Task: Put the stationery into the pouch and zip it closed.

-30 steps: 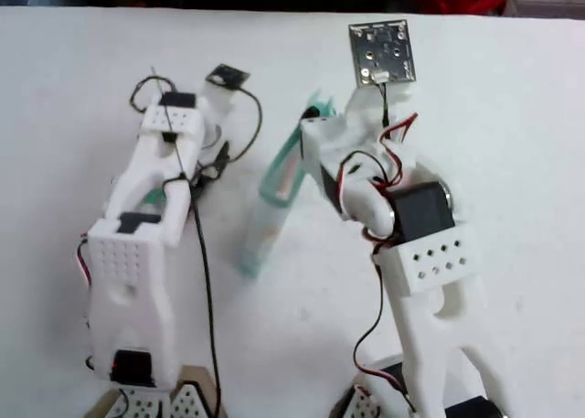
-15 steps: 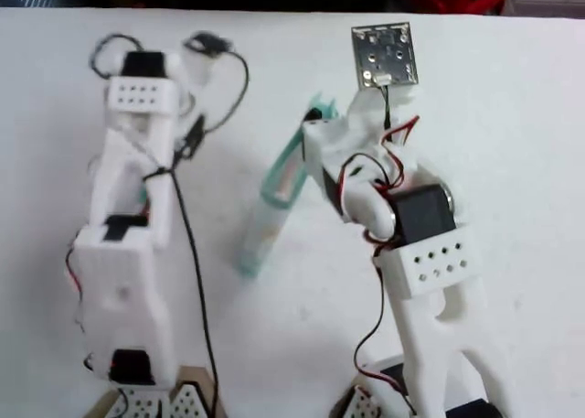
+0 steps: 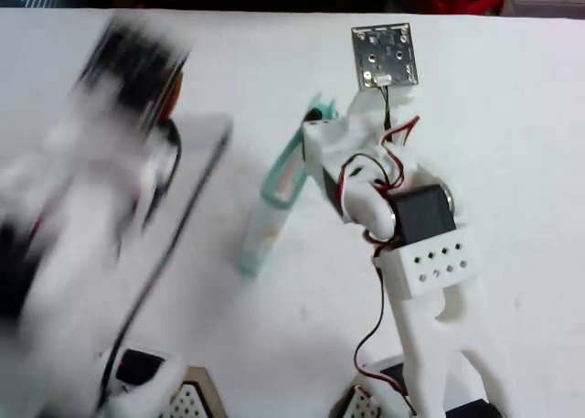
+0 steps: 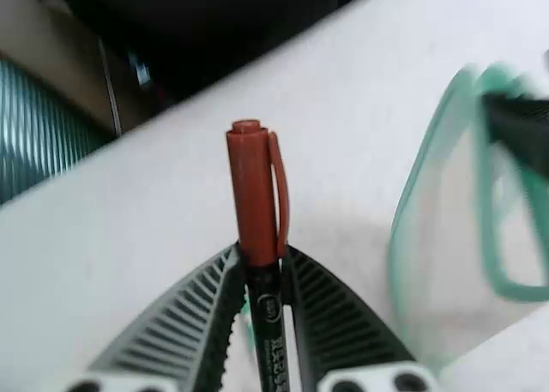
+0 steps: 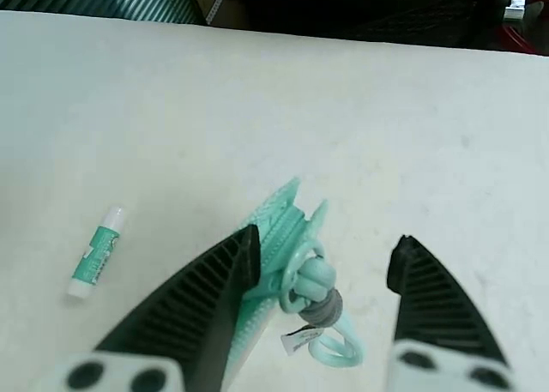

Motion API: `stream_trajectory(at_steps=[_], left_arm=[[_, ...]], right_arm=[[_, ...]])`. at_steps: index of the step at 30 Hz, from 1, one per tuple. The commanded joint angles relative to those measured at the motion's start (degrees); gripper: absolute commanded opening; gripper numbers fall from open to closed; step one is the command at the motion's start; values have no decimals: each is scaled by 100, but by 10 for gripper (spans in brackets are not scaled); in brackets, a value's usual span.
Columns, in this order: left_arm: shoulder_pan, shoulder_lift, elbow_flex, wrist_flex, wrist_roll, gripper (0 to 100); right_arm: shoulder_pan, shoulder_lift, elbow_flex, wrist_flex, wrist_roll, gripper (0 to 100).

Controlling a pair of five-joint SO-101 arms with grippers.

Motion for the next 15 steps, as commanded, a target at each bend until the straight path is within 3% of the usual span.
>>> stream_trajectory(at_steps=[1, 7, 15], left_arm=[[760, -1613, 862, -1125, 1011, 23], [1719, -2290, 2884, -2963, 2251, 24], [2237, -2396, 4018, -5064, 2251, 24]], right_arm=[[-22, 31, 185, 22, -9, 247], [4, 31, 193, 31, -9, 247], [31, -13, 413, -127, -26, 247]])
